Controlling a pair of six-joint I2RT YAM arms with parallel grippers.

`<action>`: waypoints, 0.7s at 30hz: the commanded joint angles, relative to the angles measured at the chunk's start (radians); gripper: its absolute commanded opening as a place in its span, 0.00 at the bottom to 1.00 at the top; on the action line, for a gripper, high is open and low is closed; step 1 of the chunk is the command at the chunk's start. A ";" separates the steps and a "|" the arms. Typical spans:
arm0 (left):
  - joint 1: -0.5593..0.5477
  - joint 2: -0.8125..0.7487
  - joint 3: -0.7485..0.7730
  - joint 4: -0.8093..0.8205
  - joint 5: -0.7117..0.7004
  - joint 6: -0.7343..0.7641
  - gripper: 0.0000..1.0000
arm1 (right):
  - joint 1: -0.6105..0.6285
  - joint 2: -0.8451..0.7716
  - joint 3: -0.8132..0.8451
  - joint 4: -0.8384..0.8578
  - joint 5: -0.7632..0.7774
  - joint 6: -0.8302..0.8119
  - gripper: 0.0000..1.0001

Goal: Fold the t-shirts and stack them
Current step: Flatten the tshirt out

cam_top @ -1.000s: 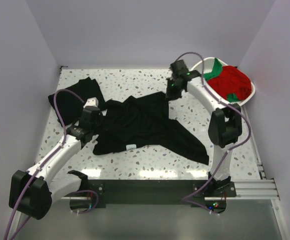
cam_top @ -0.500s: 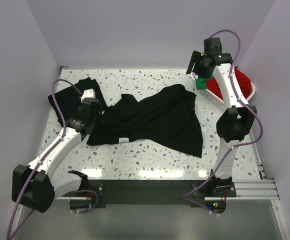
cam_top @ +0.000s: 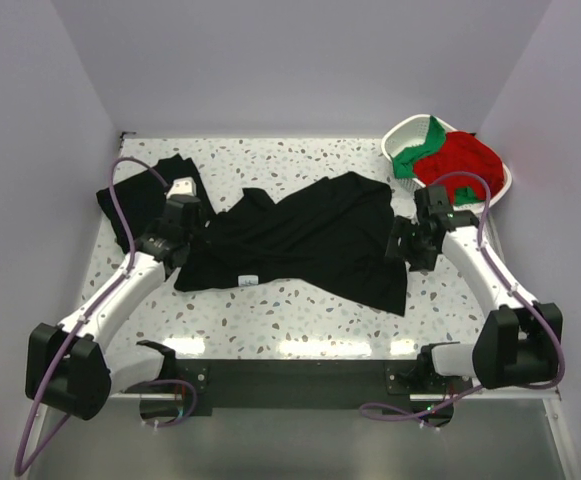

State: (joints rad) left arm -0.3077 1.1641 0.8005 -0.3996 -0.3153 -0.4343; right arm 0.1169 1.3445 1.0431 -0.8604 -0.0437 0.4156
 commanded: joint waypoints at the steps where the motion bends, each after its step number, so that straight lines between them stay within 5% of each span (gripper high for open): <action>1: 0.007 0.019 -0.006 0.067 0.025 -0.007 0.00 | -0.003 -0.062 -0.121 0.030 -0.008 0.066 0.69; 21: 0.007 0.058 -0.021 0.097 0.079 -0.035 0.00 | -0.003 -0.070 -0.400 0.150 0.014 0.206 0.61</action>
State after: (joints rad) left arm -0.3077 1.2186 0.7872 -0.3519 -0.2466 -0.4606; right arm 0.1169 1.2778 0.6430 -0.7605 -0.0475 0.5911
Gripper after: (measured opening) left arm 0.020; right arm 0.614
